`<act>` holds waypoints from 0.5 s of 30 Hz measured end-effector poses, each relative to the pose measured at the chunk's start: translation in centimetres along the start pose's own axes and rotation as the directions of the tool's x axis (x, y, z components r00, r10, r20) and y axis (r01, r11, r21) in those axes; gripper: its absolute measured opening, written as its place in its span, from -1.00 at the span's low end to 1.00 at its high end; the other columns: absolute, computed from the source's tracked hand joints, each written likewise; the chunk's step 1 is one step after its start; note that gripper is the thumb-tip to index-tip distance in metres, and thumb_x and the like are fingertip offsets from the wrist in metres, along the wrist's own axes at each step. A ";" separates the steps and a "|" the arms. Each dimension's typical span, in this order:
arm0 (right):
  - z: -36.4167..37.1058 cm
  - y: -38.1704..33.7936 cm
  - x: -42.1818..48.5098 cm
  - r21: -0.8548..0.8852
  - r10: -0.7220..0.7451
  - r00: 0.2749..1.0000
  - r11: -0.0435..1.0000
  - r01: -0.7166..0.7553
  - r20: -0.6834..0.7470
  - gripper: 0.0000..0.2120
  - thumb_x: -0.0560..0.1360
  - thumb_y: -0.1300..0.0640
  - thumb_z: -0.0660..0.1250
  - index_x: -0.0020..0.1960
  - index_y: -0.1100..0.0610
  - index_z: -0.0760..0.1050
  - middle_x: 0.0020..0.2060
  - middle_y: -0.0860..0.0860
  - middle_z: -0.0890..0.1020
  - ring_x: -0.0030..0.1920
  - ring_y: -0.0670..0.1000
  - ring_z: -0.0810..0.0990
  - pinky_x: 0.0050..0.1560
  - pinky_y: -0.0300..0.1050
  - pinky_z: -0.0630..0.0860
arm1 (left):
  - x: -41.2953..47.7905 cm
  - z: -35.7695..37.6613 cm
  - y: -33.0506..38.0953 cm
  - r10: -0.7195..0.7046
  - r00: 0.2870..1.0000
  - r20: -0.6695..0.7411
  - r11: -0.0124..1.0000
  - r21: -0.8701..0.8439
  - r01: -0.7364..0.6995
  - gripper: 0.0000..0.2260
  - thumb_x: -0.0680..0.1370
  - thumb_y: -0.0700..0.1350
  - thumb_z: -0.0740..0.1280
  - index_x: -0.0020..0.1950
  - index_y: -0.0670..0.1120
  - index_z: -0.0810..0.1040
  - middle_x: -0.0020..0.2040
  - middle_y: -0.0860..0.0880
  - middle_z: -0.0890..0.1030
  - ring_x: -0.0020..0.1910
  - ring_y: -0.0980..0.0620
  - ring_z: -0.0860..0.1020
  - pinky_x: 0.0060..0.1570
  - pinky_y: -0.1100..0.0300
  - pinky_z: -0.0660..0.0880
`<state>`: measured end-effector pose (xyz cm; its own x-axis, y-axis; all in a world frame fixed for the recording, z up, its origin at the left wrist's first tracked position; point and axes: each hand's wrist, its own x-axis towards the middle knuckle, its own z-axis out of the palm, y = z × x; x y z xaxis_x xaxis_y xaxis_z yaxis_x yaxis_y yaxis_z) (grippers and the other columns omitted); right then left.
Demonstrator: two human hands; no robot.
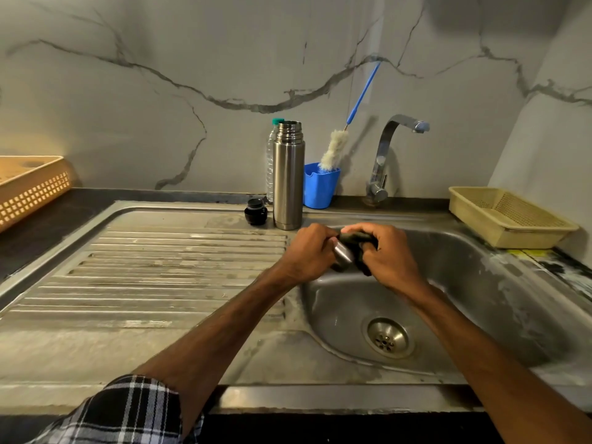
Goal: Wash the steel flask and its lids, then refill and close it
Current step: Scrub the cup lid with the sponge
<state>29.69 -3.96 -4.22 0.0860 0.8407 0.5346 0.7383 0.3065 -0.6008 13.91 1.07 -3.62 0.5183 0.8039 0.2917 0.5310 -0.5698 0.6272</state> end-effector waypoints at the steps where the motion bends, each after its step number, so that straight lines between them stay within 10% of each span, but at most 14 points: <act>1: -0.2 0.2 0.1 0.000 0.048 0.999 0.999 -0.048 -0.004 -0.59 0.48 0.49 0.25 0.19 0.16 0.64 0.06 0.08 0.70 -0.01 -0.09 0.63 0.04 -0.29 0.59 | 0.0 0.0 0.2 0.001 1.000 -0.009 1.000 0.000 -0.001 -0.77 0.66 -0.24 0.21 -0.13 -0.14 0.60 -0.26 0.01 0.58 -0.27 0.15 0.56 -0.28 0.42 0.46; 8: -0.2 -0.3 -0.3 0.009 -0.007 0.999 1.000 0.007 0.051 -0.57 0.44 0.50 0.28 0.18 0.17 0.65 0.11 0.04 0.69 0.12 -0.12 0.59 0.15 -0.50 0.42 | 0.3 -0.3 -0.8 -0.051 0.998 0.026 0.998 -0.046 0.052 -0.77 0.66 -0.25 0.21 -0.05 -0.24 0.65 -0.15 -0.16 0.65 -0.13 -0.08 0.62 -0.07 0.03 0.59; 15: -1.4 0.5 0.0 0.536 0.535 0.830 0.660 -0.526 0.155 -0.60 0.49 0.38 0.17 0.16 0.10 0.65 0.03 0.07 0.70 0.04 0.03 0.64 -0.14 -0.13 0.58 | -0.4 -0.6 -0.3 -0.064 0.996 0.058 0.864 -0.496 0.084 -0.77 0.70 -0.23 0.19 0.15 -0.19 0.65 0.09 -0.20 0.68 0.15 -0.11 0.63 0.21 0.06 0.60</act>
<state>31.03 -4.46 -3.68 0.3628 0.9314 0.0304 0.0837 -0.0001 -0.9965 13.10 1.06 -3.49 0.5214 0.8274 0.2088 0.1701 -0.3406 0.9247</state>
